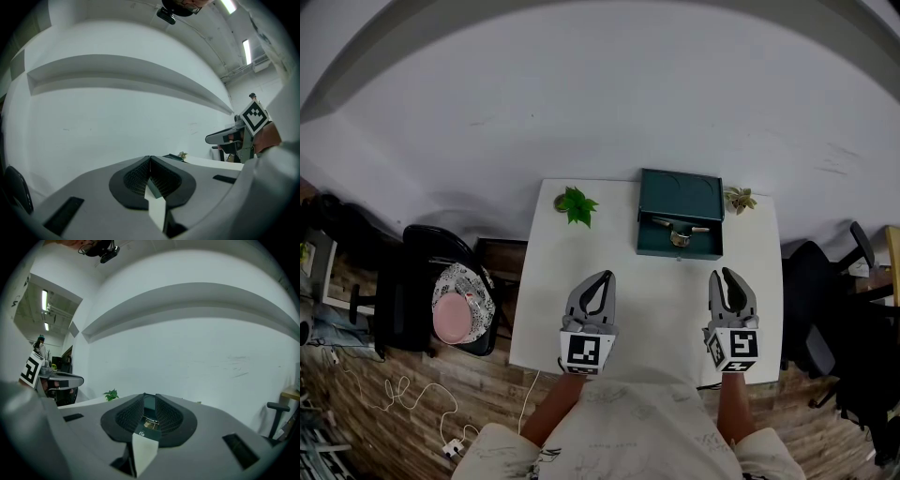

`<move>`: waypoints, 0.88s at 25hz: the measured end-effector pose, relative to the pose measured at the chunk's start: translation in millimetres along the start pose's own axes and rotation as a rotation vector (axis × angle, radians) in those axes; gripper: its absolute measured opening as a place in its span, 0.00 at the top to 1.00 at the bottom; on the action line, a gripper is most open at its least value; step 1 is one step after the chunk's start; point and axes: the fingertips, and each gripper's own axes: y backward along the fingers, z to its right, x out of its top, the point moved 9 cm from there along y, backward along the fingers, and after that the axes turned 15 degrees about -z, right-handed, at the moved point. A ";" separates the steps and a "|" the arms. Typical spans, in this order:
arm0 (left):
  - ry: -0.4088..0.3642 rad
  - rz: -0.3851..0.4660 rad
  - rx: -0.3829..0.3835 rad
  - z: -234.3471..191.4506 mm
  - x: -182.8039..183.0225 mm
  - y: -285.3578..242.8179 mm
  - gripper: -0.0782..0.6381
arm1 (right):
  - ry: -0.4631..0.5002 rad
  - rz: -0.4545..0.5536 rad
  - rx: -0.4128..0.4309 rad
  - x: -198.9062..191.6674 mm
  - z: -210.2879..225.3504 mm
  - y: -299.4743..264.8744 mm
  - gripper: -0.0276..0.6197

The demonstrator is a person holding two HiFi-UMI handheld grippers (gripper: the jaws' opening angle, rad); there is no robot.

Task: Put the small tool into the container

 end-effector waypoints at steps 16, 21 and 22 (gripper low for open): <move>-0.011 0.003 -0.024 5.8 4.4 -5.0 0.88 | 0.035 -0.012 0.026 1.7 -3.6 1.7 0.93; -0.010 0.008 -0.027 6.6 7.7 -7.0 0.88 | 0.037 -0.010 0.019 3.0 -1.6 3.6 0.93; -0.009 0.008 -0.027 6.9 7.8 -7.0 0.88 | 0.037 -0.010 0.018 2.9 -1.2 3.9 0.93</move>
